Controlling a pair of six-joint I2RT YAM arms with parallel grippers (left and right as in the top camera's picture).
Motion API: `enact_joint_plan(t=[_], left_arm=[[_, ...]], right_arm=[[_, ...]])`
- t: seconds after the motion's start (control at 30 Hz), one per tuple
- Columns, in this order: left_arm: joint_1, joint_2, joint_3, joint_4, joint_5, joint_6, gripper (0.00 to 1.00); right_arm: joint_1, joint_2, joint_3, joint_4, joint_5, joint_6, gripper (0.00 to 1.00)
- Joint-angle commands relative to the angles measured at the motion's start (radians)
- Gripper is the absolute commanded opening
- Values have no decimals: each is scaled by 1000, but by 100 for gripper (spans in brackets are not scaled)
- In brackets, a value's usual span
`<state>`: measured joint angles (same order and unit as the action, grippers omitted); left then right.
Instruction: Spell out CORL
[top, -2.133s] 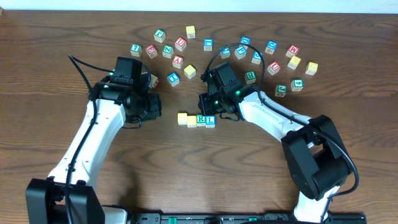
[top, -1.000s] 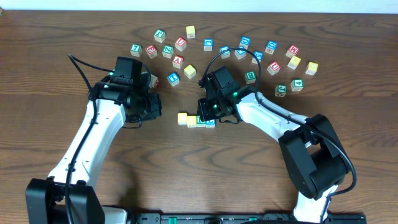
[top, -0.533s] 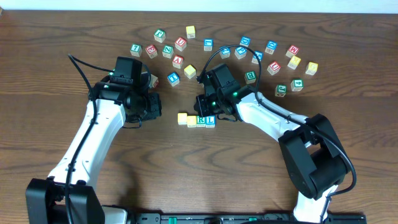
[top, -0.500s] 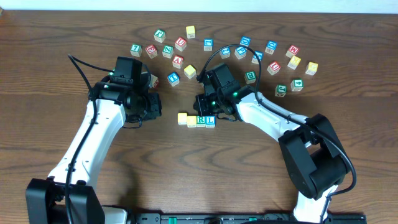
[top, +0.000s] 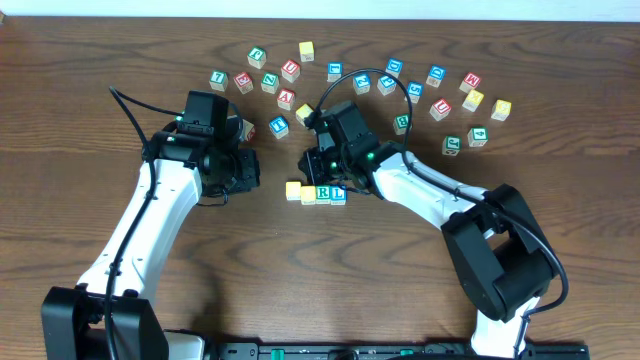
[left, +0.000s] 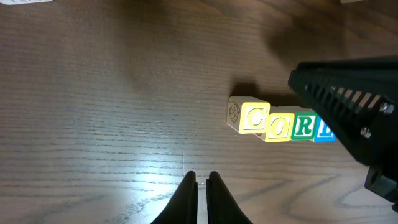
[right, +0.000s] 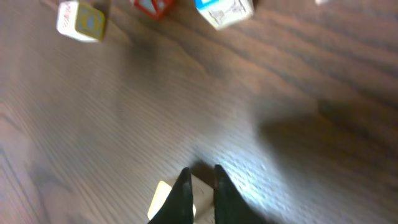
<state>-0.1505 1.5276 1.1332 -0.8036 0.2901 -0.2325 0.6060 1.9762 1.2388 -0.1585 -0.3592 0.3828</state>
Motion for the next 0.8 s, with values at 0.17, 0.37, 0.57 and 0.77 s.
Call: enact_joint_plan(t=[0.17, 0.37, 0.57, 0.77], left_arm=[[3, -11, 0, 1, 5, -1, 8], [3, -11, 0, 1, 5, -1, 8], [3, -11, 0, 1, 5, -1, 8], [3, -11, 0, 1, 5, -1, 7]], right_arm=[[18, 63, 10, 80, -14, 51, 1], [19, 88, 10, 119, -48, 72, 1], [27, 97, 10, 148, -52, 94, 1], [39, 106, 10, 158, -52, 104, 1]])
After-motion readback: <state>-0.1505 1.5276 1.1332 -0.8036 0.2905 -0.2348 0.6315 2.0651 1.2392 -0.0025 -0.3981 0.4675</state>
